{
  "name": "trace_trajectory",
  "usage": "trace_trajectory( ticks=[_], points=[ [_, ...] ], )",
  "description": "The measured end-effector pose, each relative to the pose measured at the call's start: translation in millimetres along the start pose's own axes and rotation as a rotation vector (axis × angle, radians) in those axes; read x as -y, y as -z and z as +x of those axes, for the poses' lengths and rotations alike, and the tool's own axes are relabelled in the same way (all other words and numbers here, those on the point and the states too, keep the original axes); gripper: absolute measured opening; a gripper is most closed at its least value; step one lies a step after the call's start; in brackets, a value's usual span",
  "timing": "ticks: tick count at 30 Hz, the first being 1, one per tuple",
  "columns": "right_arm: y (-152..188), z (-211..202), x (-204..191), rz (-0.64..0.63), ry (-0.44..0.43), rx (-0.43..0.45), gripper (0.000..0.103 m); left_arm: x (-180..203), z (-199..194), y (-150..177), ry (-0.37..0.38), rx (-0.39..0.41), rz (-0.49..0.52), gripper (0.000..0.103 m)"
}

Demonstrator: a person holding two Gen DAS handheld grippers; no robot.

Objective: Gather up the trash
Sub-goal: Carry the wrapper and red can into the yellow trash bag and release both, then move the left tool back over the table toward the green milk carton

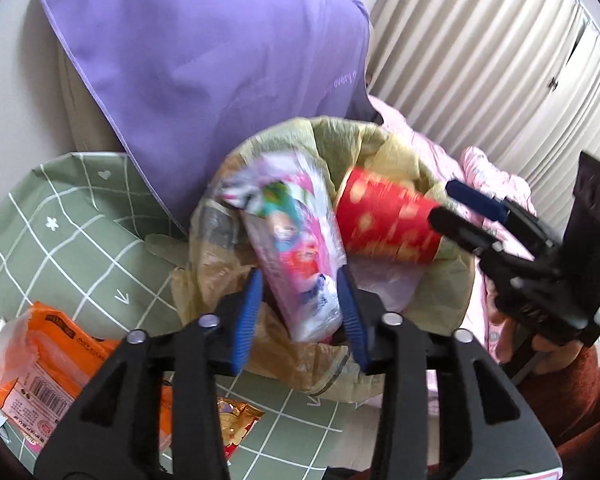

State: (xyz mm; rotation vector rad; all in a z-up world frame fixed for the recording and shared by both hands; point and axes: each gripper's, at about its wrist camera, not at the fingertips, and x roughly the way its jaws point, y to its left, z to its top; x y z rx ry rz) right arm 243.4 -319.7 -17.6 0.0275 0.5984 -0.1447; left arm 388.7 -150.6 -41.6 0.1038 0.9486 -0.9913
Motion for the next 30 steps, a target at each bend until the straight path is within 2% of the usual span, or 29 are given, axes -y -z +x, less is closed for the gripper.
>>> trace_trajectory(
  ticks=[3,7,10,13,17,22,25,27,30],
  points=[
    [1,-1,-1,0.005,0.003,-0.002,0.055,0,-16,1,-0.023,0.042,-0.013,0.04],
    [-2,-5,-7,-0.003,0.01,0.019,0.055,-6,-47,9,-0.06,0.148,-0.073,0.047],
    [-8,-7,-14,-0.016,-0.001,0.034,0.055,-19,-70,23,-0.166,0.233,-0.109,0.049],
    [-15,-8,-26,-0.032,-0.023,0.054,0.055,-30,-93,35,-0.263,0.284,-0.13,0.051],
    [-25,-9,-45,-0.039,-0.084,0.087,0.056,-55,-112,59,-0.355,0.31,-0.185,0.052],
    [-35,-3,-70,-0.042,-0.2,0.106,0.056,-90,-142,97,-0.493,0.328,-0.264,0.052],
    [-37,-1,-86,-0.062,-0.23,0.134,0.057,-117,-162,126,-0.576,0.339,-0.348,0.052],
    [-38,2,-96,-0.085,-0.247,0.118,0.057,-139,-178,149,-0.635,0.349,-0.432,0.052],
    [-36,9,-112,-0.131,-0.268,0.082,0.057,-167,-197,180,-0.678,0.359,-0.549,0.052]
  ],
)
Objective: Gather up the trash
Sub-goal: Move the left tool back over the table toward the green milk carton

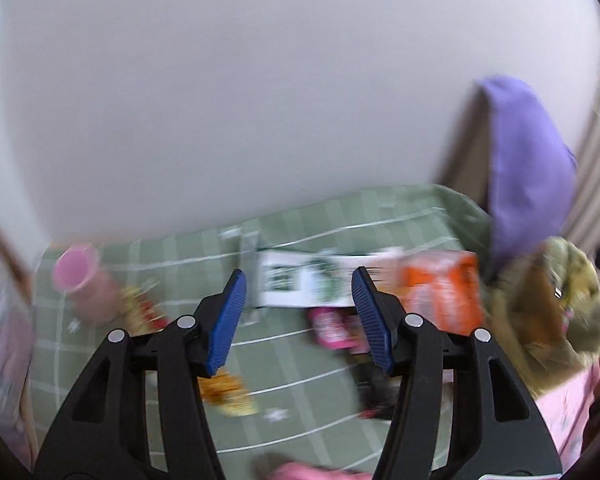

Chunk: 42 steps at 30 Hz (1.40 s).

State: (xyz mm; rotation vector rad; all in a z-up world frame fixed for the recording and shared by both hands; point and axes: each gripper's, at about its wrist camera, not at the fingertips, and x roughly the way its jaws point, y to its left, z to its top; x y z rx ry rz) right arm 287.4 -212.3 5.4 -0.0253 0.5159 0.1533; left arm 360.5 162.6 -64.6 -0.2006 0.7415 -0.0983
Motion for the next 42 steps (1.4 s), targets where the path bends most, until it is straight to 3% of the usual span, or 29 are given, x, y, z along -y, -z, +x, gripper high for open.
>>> trace_trajectory(
  ticks=[2,4,9,16,21,26,33,35,38,40,42],
  points=[
    [2,4,-9,-0.024,-0.025,-0.016,0.057,-18,2,2,0.005,-0.01,-0.038,0.053],
    [4,8,-20,-0.051,-0.059,-0.033,0.057,-27,8,1,0.059,-0.019,-0.024,0.057],
    [16,13,-40,-0.075,-0.118,-0.09,0.057,-5,29,-14,0.149,-0.027,0.185,0.059],
    [56,13,-59,-0.068,-0.131,-0.211,0.057,35,97,-45,0.22,-0.139,0.336,0.059],
    [86,17,-65,-0.053,-0.115,-0.313,0.057,37,138,-44,0.259,-0.267,0.34,0.059],
    [98,24,-66,-0.054,-0.112,-0.354,0.057,12,129,-22,0.317,-0.328,0.284,0.059],
    [106,37,-61,-0.044,-0.14,-0.369,0.057,-20,109,9,0.294,-0.389,0.207,0.062],
    [106,42,-60,-0.045,-0.149,-0.369,0.057,-27,95,11,0.295,-0.369,0.177,0.062],
    [109,46,-60,-0.06,-0.155,-0.369,0.057,-22,76,14,0.31,-0.35,0.215,0.062],
    [111,48,-60,-0.066,-0.152,-0.371,0.057,-16,63,15,0.269,-0.324,0.256,0.062],
    [112,49,-59,-0.062,-0.138,-0.358,0.057,-17,51,15,0.229,-0.284,0.221,0.062]
  ],
)
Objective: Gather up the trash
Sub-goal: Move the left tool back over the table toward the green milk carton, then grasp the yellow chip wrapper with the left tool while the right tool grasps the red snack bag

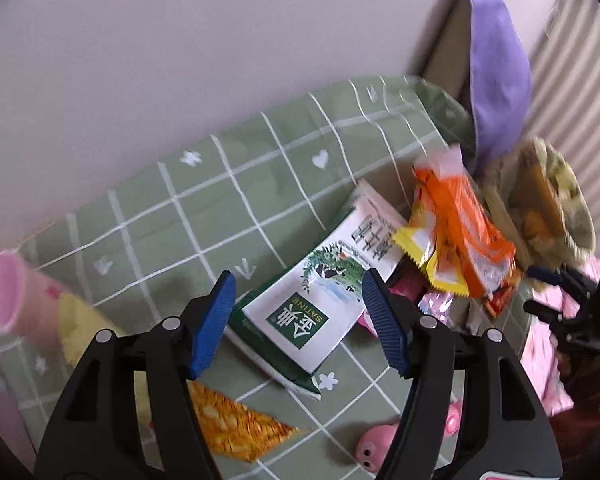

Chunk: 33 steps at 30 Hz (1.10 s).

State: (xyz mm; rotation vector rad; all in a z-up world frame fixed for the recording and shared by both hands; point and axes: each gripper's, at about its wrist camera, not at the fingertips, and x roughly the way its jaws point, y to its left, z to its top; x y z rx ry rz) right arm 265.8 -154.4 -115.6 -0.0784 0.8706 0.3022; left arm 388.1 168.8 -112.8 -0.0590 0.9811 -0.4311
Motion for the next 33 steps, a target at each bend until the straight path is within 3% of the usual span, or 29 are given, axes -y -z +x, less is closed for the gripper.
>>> trace_trajectory(
  ticks=[7,11,16,23,27,28,30,31,33],
  points=[
    [-4,21,6,0.054,0.054,0.033,0.057,-22,-54,27,-0.175,0.201,-0.29,0.062],
    [0,33,5,0.086,-0.011,-0.016,0.056,-44,-75,41,-0.257,0.232,-0.446,0.062],
    [6,15,-5,0.089,-0.192,-0.009,0.056,-54,-85,64,-0.292,0.216,-0.503,0.062],
    [-2,11,-2,-0.018,-0.128,0.041,0.056,-54,-73,83,-0.277,0.18,-0.525,0.062],
    [-13,33,0,-0.052,-0.166,0.019,0.056,-54,-74,87,-0.27,0.173,-0.522,0.062],
    [-13,39,1,-0.052,-0.178,-0.008,0.054,-54,-75,88,-0.27,0.171,-0.524,0.062],
    [-9,47,-1,-0.066,-0.207,-0.057,0.039,-54,-77,90,-0.272,0.171,-0.523,0.062],
    [-4,48,-3,-0.077,-0.228,-0.078,0.027,-53,-79,93,-0.275,0.171,-0.522,0.062],
    [4,43,-7,-0.092,-0.236,-0.083,0.023,-54,-80,96,-0.275,0.171,-0.524,0.062]
  ],
)
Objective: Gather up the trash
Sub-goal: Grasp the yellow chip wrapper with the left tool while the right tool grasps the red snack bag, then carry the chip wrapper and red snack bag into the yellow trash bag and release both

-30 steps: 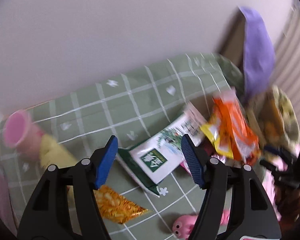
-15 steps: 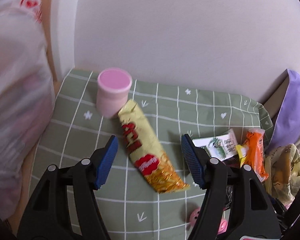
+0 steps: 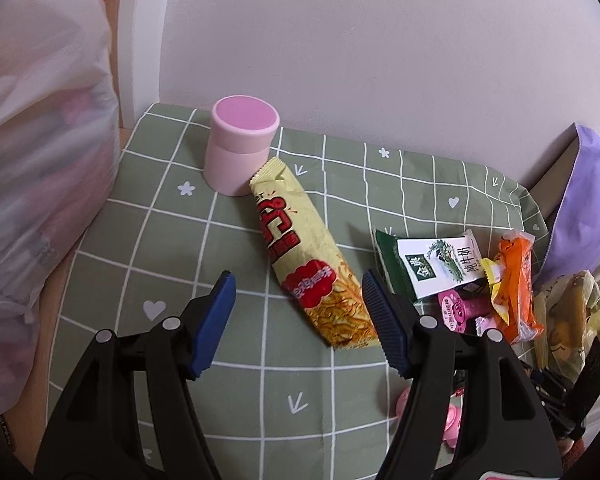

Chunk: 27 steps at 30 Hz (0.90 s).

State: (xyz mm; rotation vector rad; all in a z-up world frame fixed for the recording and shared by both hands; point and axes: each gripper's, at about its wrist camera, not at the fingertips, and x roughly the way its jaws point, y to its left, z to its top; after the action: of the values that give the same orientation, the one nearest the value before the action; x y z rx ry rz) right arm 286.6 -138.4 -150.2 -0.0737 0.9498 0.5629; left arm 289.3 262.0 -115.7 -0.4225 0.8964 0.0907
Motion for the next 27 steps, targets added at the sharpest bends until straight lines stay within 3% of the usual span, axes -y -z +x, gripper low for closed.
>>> trace_trajectory(
  ticks=[6,15,17,19,22,27],
  points=[
    [-1,-27,-12,0.004,0.039,0.063,0.018,10,3,4,0.044,-0.011,0.014,0.062],
    [-17,-58,-25,-0.022,0.062,0.152,0.018,26,25,-3,-0.039,-0.034,-0.033,0.062],
    [-17,-64,-27,-0.029,0.072,0.166,0.018,28,33,-4,-0.061,-0.035,-0.031,0.057],
    [-16,-66,-28,-0.022,0.077,0.174,0.018,27,41,-6,-0.074,-0.045,-0.032,0.037],
    [-15,-74,-24,-0.009,0.09,0.192,0.018,29,38,-10,-0.065,-0.022,-0.023,0.028],
    [-17,-97,-15,0.018,0.113,0.243,0.018,54,7,-20,-0.017,0.092,0.053,0.028]
  ],
)
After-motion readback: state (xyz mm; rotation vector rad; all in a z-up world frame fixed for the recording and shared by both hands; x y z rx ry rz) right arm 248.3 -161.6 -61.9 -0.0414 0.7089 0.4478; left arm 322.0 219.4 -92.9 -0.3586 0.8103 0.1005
